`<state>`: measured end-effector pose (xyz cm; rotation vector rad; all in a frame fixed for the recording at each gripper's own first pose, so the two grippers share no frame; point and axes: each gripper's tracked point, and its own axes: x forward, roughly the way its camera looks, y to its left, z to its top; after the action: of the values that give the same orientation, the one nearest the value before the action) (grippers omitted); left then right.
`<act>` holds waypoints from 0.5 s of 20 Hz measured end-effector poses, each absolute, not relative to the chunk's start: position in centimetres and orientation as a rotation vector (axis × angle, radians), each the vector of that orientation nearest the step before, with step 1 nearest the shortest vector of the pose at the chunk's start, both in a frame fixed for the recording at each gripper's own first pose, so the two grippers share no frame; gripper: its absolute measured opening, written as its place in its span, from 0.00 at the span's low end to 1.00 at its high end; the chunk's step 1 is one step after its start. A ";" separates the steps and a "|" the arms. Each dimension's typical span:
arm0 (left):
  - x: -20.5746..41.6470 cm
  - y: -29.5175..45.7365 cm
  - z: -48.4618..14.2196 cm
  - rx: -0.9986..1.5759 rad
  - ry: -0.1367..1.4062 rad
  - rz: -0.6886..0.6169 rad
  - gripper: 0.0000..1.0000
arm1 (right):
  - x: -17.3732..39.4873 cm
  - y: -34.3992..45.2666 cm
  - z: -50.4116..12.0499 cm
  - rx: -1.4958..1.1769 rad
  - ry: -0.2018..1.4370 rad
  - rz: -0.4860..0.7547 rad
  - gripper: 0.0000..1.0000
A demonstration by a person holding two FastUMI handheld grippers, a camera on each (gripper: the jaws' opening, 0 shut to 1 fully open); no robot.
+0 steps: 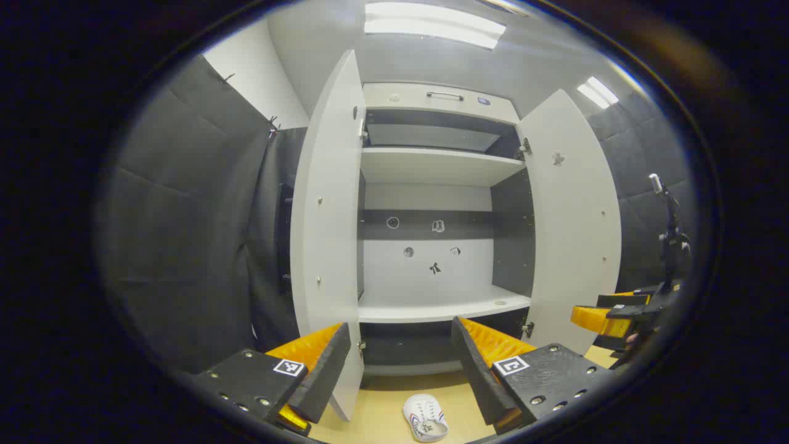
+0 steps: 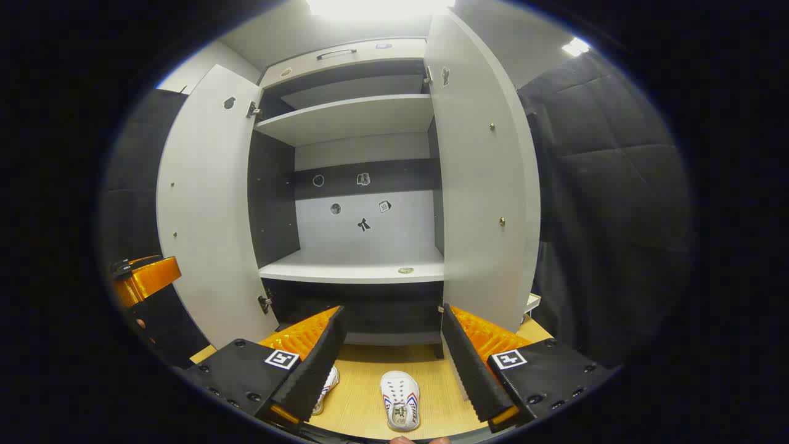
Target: Grab one shoe with the right hand and put it into the shoe cabinet, grab the other shoe with the left hand and put it into the shoe cabinet; then close the right door with the right hand and the left door with the left hand.
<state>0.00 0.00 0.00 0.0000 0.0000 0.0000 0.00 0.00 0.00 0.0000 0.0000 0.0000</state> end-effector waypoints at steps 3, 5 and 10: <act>-0.5 -0.3 -0.7 -0.008 0.008 -0.005 1.00 | 0.0 -0.2 -0.2 -0.009 0.005 -0.001 0.98; -0.8 -0.5 -1.1 -0.013 0.017 -0.009 1.00 | 0.0 -0.3 -0.1 -0.007 0.002 -0.001 0.97; -1.1 -0.4 -1.3 -0.020 0.027 -0.005 0.94 | -0.2 -0.5 0.0 -0.008 0.005 -0.003 0.98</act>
<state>-1.14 -0.40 -1.34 -0.0197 0.0269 -0.0048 -0.19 -0.52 0.01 -0.0085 0.0048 -0.0025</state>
